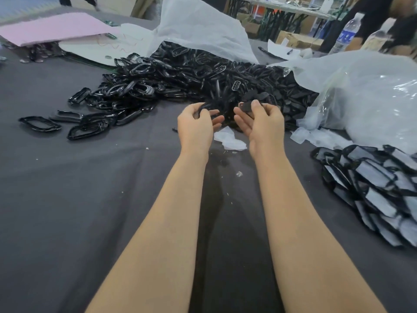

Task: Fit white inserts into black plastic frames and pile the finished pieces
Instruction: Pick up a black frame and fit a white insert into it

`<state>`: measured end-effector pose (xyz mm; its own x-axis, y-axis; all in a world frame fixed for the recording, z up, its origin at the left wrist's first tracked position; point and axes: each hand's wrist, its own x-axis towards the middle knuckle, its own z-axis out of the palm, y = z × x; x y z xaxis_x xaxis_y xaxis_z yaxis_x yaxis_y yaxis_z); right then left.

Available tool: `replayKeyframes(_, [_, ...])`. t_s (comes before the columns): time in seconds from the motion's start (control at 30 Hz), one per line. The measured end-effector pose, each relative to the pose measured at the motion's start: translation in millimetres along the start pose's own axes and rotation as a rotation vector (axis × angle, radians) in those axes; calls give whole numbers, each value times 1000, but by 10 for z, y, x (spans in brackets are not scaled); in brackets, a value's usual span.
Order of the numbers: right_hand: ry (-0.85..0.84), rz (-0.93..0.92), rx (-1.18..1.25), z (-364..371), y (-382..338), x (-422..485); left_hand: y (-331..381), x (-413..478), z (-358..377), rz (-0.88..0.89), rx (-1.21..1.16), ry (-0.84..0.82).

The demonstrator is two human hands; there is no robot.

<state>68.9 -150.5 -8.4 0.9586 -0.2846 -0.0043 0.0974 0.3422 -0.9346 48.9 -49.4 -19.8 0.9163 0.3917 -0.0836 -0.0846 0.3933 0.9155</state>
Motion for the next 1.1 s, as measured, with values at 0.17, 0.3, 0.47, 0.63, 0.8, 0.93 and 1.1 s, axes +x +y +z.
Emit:
replayKeyframes(0.17, [5, -40, -22, -266, 66, -114, -139, -170, 88, -9, 9, -68])
replayKeyframes(0.3, [23, -19, 8, -339, 167, -143, -248, -206, 90, -26, 29, -92])
replayKeyframes(0.47, [58, -137, -193, -314, 209, -85, -271, -175, 100, -14, 87, -100])
replayKeyframes(0.63, [38, -154, -220, -305, 215, -104, -261, -176, 88, 9, 111, -89])
replayKeyframes(0.8, [32, -156, -254, -300, 212, -106, -246, -181, 92, 18, 136, -91])
replayKeyframes(0.93, [87, -172, -227, -318, 205, -82, -242, -175, 96, 19, 139, -93])
replayKeyframes(1.1, [126, -145, -135, -321, 199, -74, -252, -167, 98, 4, 130, -91])
